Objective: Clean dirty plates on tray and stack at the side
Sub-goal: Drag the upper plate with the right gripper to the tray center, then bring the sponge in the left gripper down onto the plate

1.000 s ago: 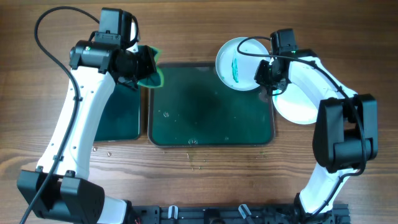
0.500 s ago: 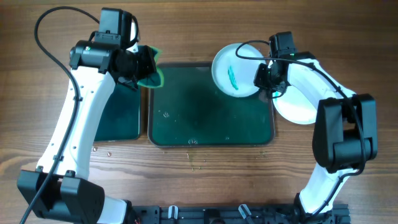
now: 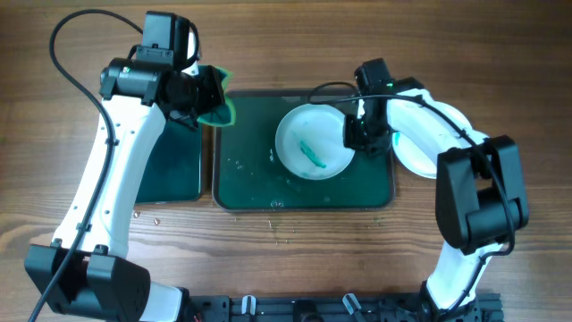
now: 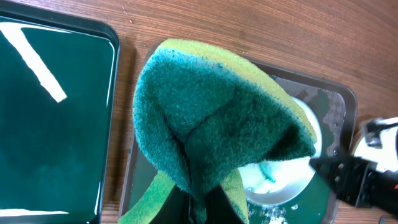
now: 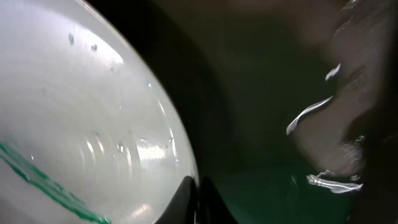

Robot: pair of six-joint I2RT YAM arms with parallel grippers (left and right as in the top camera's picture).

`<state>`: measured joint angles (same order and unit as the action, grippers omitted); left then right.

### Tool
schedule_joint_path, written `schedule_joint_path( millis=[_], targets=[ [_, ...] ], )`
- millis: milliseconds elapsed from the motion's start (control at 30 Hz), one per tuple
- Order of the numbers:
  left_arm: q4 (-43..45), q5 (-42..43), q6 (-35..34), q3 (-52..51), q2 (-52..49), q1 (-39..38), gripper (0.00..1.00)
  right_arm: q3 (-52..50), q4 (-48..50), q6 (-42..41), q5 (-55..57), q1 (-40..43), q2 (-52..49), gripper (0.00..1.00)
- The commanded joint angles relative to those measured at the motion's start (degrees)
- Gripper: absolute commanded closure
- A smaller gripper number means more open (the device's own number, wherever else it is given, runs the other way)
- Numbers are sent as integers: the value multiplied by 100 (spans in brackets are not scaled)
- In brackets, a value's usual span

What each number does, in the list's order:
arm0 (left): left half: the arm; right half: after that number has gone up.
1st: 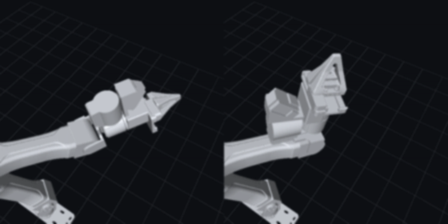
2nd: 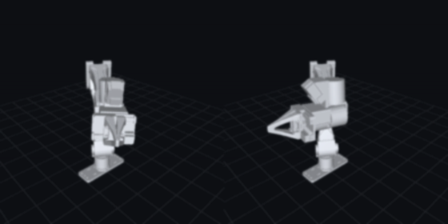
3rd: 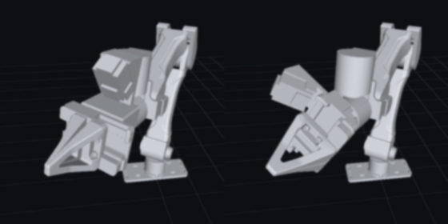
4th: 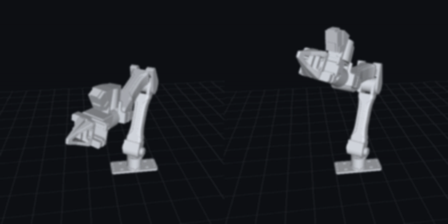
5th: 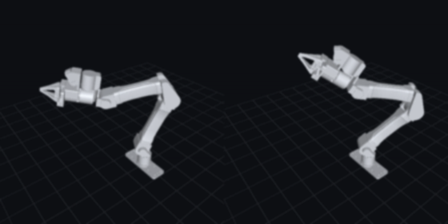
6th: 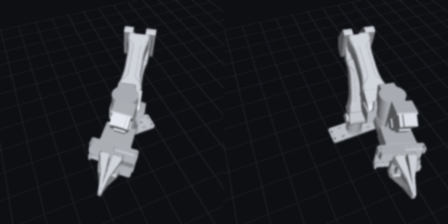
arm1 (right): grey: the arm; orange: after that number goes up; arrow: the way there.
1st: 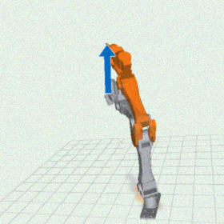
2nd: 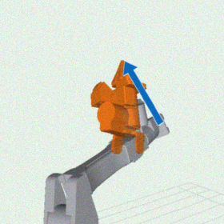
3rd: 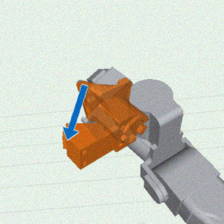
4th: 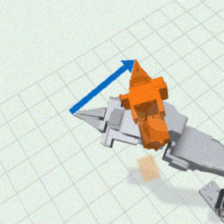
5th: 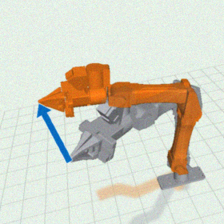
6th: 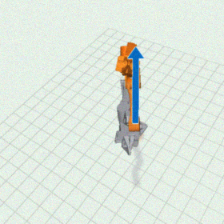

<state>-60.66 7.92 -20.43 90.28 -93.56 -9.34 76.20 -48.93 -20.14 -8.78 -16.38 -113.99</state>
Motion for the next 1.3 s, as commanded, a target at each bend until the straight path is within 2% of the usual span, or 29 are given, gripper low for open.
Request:
schedule_joint_path(
  millis=[0, 100, 167, 233, 300, 400, 500, 767, 867, 967, 1033, 1133, 1267],
  targets=[
    [17, -57, 70, -7, -31, 20, 96, -68, -251, 535, -468, -133, 125, 84],
    [17, -57, 70, -7, -31, 20, 96, -11, -315, 933, -479, -127, 214, 71],
    [20, -57, 70, -7, -31, 20, 96, 28, -118, 1401, -424, -127, 214, 56],
    [20, -57, 70, -7, -31, 20, 96, 28, 254, 1878, -271, -129, 195, 45],
    [17, -57, 70, -7, -31, 20, 96, 28, 699, 2411, -221, -127, 168, 40],
    [17, -57, 70, -7, -31, 20, 96, 28, 1119, 2802, -221, -127, 146, 40],
    [17, -55, 70, -7, -31, 20, 96, 28, 1261, 2916, -258, -129, 90, 46],
    [17, -55, 70, -7, -31, 20, 96, 15, 726, 2898, -780, -129, -85, 55],
    [15, -55, 70, -7, -31, 20, 96, 7, 704, 2717, -782, -127, -214, 66],
    [11, -55, 70, -7, -31, 20, 96, 7, 675, 2472, -782, -129, -319, 89],
    [11, -55, 70, -7, -31, 20, 96, 7, 662, 2277, -780, -127, -321, 96],
    [11, -55, 70, -7, -31, 20, 96, 7, 643, 1873, -782, -127, -321, 96],
    [11, -55, 68, -7, -31, 20, 96, 7, 595, 909, -785, -129, -321, 96]
  ],
)
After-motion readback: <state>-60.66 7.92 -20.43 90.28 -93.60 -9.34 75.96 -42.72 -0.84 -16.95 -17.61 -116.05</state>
